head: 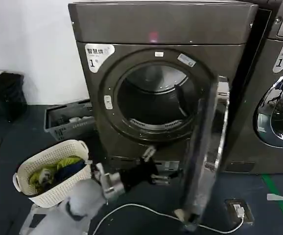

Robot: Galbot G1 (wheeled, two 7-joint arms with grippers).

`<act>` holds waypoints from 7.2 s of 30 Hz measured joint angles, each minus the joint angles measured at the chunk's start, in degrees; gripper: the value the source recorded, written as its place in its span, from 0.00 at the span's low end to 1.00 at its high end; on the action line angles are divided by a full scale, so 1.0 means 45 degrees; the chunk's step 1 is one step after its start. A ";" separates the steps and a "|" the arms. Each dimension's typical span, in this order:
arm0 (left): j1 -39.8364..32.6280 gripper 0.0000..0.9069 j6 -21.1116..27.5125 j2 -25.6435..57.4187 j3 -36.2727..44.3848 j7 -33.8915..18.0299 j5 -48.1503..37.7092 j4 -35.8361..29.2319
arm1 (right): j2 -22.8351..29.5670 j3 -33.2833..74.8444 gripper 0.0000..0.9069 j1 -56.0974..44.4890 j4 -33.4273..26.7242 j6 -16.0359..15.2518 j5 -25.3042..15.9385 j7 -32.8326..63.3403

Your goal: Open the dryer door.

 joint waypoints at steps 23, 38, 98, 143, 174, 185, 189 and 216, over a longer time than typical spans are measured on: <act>-0.3323 1.00 -0.0071 -0.3003 0.4260 -0.0078 0.0507 0.2664 | 0.0841 0.3608 1.00 -0.0012 -0.0148 -0.2913 -0.5812 1.2950; -0.4849 1.00 -0.0181 -0.6158 0.6101 -0.0482 0.1688 0.5265 | 0.1245 0.5000 1.00 -0.0254 -0.0400 -0.3961 -0.5696 1.3218; -0.6886 1.00 0.2990 -0.6801 0.5800 -0.7401 -0.2011 0.7286 | 0.2369 0.4011 1.00 0.0453 0.1392 -0.3047 -0.6547 1.3205; -0.1761 1.00 0.2408 -0.0014 0.0781 -0.2382 0.1754 0.0752 | 0.0313 0.3671 1.00 -0.0652 -0.0449 -0.6826 -0.5503 1.5600; 0.2068 1.00 -0.4627 0.7684 -0.4978 -0.2848 1.2710 0.3891 | -0.1378 0.2080 1.00 -0.0133 -0.2409 -0.6740 -0.4471 1.4830; 0.0515 1.00 -0.8738 0.7303 -0.4351 -0.3508 1.9989 0.4751 | -0.1177 0.1881 1.00 -0.0143 -0.2284 -0.6720 -0.3805 1.4461; -0.0146 1.00 -1.0035 0.7091 -0.4027 -0.2767 2.1873 0.4975 | -0.1103 0.1934 1.00 -0.0219 -0.2160 -0.7036 -0.3290 1.4205; -0.4546 1.00 -1.0236 0.6474 -0.0816 -0.1099 2.5376 0.8040 | -0.0737 0.1833 1.00 -0.0254 -0.1975 -0.6782 -0.3200 1.3857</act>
